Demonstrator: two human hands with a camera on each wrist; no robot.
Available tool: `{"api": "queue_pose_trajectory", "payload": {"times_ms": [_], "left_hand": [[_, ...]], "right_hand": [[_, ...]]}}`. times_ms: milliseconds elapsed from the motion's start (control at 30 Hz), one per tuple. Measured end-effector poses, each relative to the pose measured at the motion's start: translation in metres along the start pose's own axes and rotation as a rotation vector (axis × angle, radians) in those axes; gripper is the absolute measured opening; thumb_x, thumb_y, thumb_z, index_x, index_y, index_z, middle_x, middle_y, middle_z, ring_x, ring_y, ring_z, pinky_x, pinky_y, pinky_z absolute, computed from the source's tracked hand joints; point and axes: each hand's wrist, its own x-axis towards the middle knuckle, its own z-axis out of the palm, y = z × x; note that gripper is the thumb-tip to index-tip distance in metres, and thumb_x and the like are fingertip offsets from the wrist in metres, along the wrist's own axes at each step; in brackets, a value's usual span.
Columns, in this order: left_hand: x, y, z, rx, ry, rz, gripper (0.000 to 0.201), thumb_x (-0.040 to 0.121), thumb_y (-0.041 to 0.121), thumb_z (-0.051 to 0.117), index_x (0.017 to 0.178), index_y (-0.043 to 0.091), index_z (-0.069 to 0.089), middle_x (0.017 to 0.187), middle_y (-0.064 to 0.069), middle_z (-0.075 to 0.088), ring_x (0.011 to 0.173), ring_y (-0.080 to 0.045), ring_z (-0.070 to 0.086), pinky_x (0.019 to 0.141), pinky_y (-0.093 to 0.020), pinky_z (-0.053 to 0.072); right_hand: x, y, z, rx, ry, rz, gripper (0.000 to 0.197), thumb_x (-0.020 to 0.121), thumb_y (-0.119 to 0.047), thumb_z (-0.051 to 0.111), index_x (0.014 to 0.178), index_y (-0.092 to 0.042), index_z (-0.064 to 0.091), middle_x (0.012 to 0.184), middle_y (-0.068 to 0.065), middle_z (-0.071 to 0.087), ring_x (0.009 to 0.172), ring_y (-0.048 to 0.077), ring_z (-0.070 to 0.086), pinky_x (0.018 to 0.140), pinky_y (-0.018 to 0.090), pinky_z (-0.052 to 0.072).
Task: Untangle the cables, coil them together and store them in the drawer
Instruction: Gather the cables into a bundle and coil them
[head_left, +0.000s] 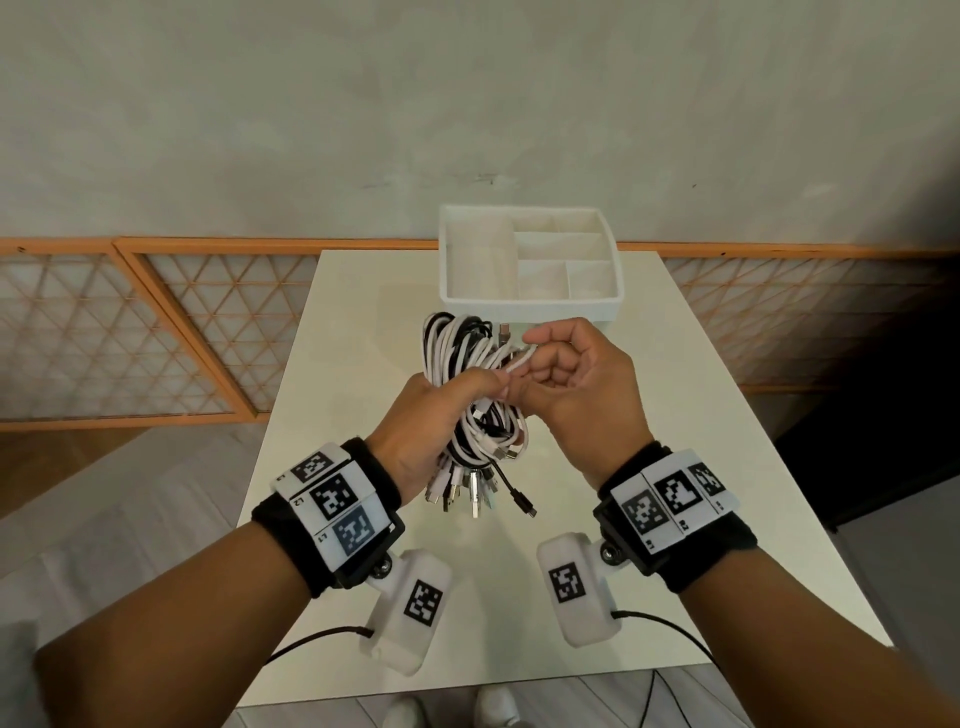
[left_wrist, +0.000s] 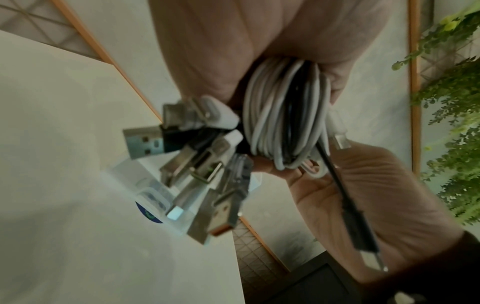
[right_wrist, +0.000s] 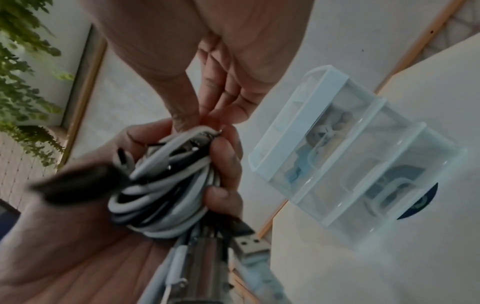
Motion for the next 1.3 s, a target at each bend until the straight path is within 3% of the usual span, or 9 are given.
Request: {"api": "queue_pose_trajectory", "payload": {"times_ms": [133, 333, 533, 733, 900, 1000, 1067, 1167, 1300], "left_hand": [[0.000, -0.003, -0.002, 0.004, -0.050, 0.029, 0.083, 0.060, 0.043, 0.085, 0.119, -0.010, 0.060, 0.106, -0.024, 0.073, 0.102, -0.034, 0.071, 0.099, -0.049, 0.052], [-0.005, -0.008, -0.002, -0.044, -0.147, 0.059, 0.047, 0.084, 0.029, 0.071, 0.113, -0.007, 0.067, 0.110, -0.026, 0.071, 0.103, -0.034, 0.070, 0.091, -0.041, 0.057], [-0.005, -0.010, -0.005, -0.036, -0.208, 0.083, 0.043, 0.086, 0.031, 0.068, 0.118, 0.001, 0.068, 0.117, -0.026, 0.069, 0.110, -0.039, 0.067, 0.097, -0.049, 0.052], [-0.005, -0.011, -0.012, 0.025, -0.307, 0.094, 0.032, 0.084, 0.014, 0.069, 0.113, 0.001, 0.066, 0.097, -0.017, 0.071, 0.090, -0.029, 0.070, 0.076, -0.037, 0.057], [-0.001, -0.009, -0.012, -0.152, -0.174, 0.096, 0.010, 0.084, 0.002, 0.064, 0.091, 0.002, 0.072, 0.080, -0.013, 0.073, 0.077, -0.025, 0.070, 0.066, -0.031, 0.057], [0.001, -0.008, -0.010, -0.140, -0.148, 0.109, 0.013, 0.078, 0.006, 0.065, 0.087, 0.000, 0.072, 0.082, -0.017, 0.072, 0.077, -0.027, 0.070, 0.069, -0.033, 0.058], [0.000, -0.007, -0.005, -0.117, -0.182, 0.102, 0.012, 0.083, 0.005, 0.065, 0.089, -0.002, 0.072, 0.084, -0.018, 0.070, 0.079, -0.025, 0.069, 0.071, -0.034, 0.056], [0.002, -0.009, 0.004, -0.117, -0.205, 0.062, 0.021, 0.093, 0.003, 0.056, 0.107, -0.009, 0.067, 0.095, -0.021, 0.069, 0.091, -0.028, 0.067, 0.074, -0.033, 0.057], [0.005, -0.013, 0.009, -0.044, -0.210, -0.028, 0.023, 0.096, 0.013, 0.055, 0.107, 0.000, 0.071, 0.090, -0.011, 0.071, 0.088, -0.017, 0.070, 0.072, -0.030, 0.057]], "right_hand": [[-0.004, 0.002, -0.002, -0.107, -0.050, -0.032, 0.044, 0.068, -0.010, 0.089, 0.097, -0.017, 0.056, 0.070, -0.002, 0.070, 0.065, 0.017, 0.062, 0.072, 0.042, 0.057], [-0.008, 0.001, -0.006, -0.045, -0.151, 0.018, 0.043, 0.071, -0.008, 0.087, 0.098, -0.013, 0.053, 0.073, 0.008, 0.075, 0.067, 0.034, 0.064, 0.074, 0.053, 0.055], [-0.008, 0.005, -0.011, -0.208, -0.249, -0.029, 0.035, 0.076, -0.009, 0.083, 0.094, -0.015, 0.055, 0.073, 0.001, 0.076, 0.072, 0.034, 0.067, 0.068, 0.032, 0.050], [-0.010, 0.011, -0.006, -0.429, -0.139, -0.319, 0.024, 0.071, -0.007, 0.080, 0.081, -0.010, 0.059, 0.053, -0.003, 0.042, 0.049, 0.010, 0.036, 0.048, 0.035, 0.043], [-0.009, 0.004, -0.006, -0.176, -0.211, -0.220, 0.056, 0.068, -0.018, 0.089, 0.114, -0.015, 0.056, 0.083, 0.007, 0.063, 0.067, 0.026, 0.056, 0.067, 0.038, 0.050], [-0.003, 0.008, -0.008, -0.140, -0.143, -0.020, 0.085, 0.063, -0.048, 0.082, 0.135, -0.024, 0.044, 0.120, -0.004, 0.057, 0.093, 0.011, 0.060, 0.078, 0.038, 0.054], [-0.001, 0.011, -0.002, -0.158, -0.307, 0.081, 0.106, 0.059, -0.054, 0.084, 0.148, -0.032, 0.031, 0.143, -0.006, 0.045, 0.120, 0.006, 0.055, 0.092, 0.035, 0.054], [-0.002, 0.014, 0.007, -0.062, -0.418, 0.106, 0.126, 0.052, -0.029, 0.096, 0.151, -0.032, 0.018, 0.137, 0.000, 0.057, 0.126, 0.014, 0.057, 0.107, 0.044, 0.047], [-0.004, 0.015, 0.007, -0.103, -0.341, 0.105, 0.125, 0.046, -0.015, 0.098, 0.146, -0.035, 0.025, 0.124, -0.002, 0.065, 0.115, 0.013, 0.064, 0.100, 0.042, 0.053]]}}
